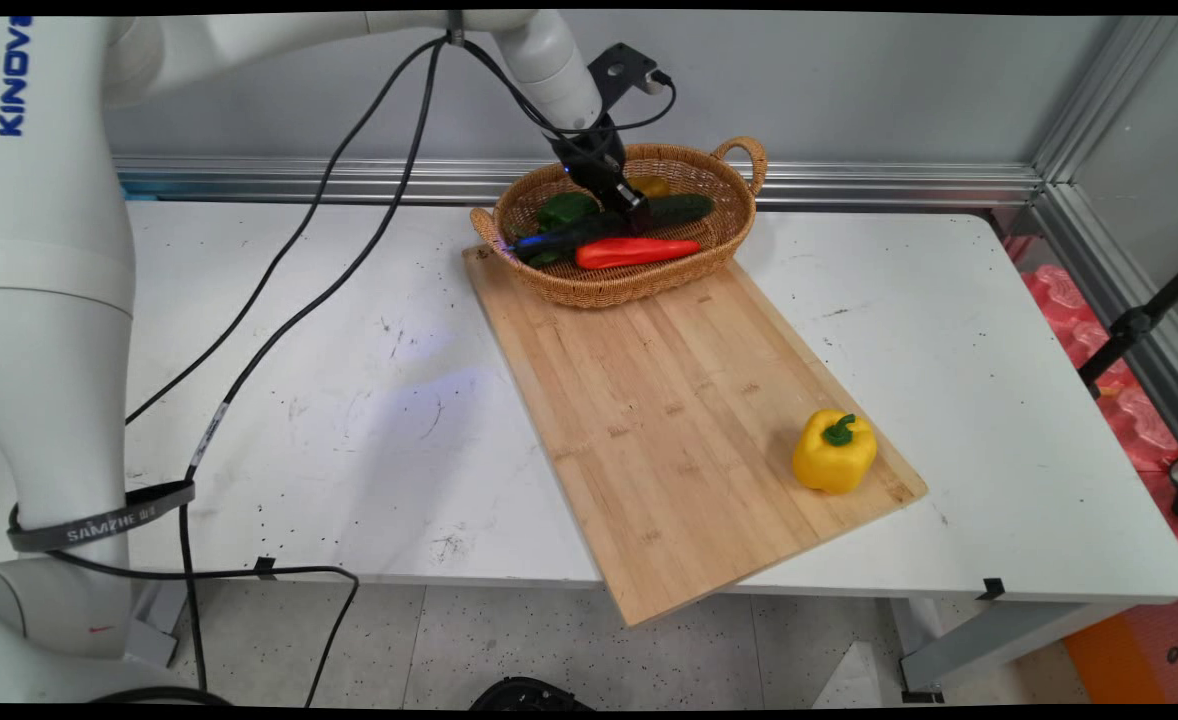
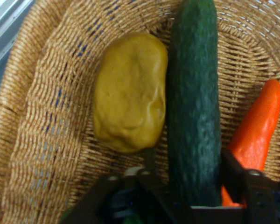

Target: Pick up the cucumber from the vegetable basket, then place the picked object on the cutting board

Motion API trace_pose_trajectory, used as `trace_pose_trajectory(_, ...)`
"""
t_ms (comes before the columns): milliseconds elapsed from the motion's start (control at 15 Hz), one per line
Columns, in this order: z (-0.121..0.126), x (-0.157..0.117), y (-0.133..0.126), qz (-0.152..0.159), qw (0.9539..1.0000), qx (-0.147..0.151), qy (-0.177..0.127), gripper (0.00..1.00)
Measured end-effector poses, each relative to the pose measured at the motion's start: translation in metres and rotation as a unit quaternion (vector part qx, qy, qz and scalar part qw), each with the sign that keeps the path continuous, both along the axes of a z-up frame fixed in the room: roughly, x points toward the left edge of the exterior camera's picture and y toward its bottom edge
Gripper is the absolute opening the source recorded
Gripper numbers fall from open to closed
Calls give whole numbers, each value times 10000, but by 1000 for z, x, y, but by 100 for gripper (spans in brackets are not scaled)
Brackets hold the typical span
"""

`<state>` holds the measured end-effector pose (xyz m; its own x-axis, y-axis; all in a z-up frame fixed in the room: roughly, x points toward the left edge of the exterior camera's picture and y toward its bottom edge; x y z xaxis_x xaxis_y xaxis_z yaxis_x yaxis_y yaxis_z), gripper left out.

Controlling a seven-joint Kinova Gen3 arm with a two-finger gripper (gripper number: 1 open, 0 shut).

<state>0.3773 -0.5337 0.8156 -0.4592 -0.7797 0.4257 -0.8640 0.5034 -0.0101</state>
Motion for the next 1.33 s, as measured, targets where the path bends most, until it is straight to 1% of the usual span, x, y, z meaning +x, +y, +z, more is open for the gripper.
trace_pose_trajectory(267,4,-1,0,-15,10000,-28,-24,0)
trace_pose_trajectory(400,12,0,4,-30,10000,-59,-21,0)
trace_pose_trajectory(533,25,2,11,-52,9999,-106,5,0)
trace_pose_trajectory(800,68,3,31,-179,9994,-279,72,0)
trace_pose_trajectory(867,75,3,35,-208,9993,-303,84,0)
trace_pose_trajectory(1067,109,1,58,-376,9983,-411,153,0)
trace_pose_trajectory(1333,142,-3,96,-619,9965,-479,308,0)
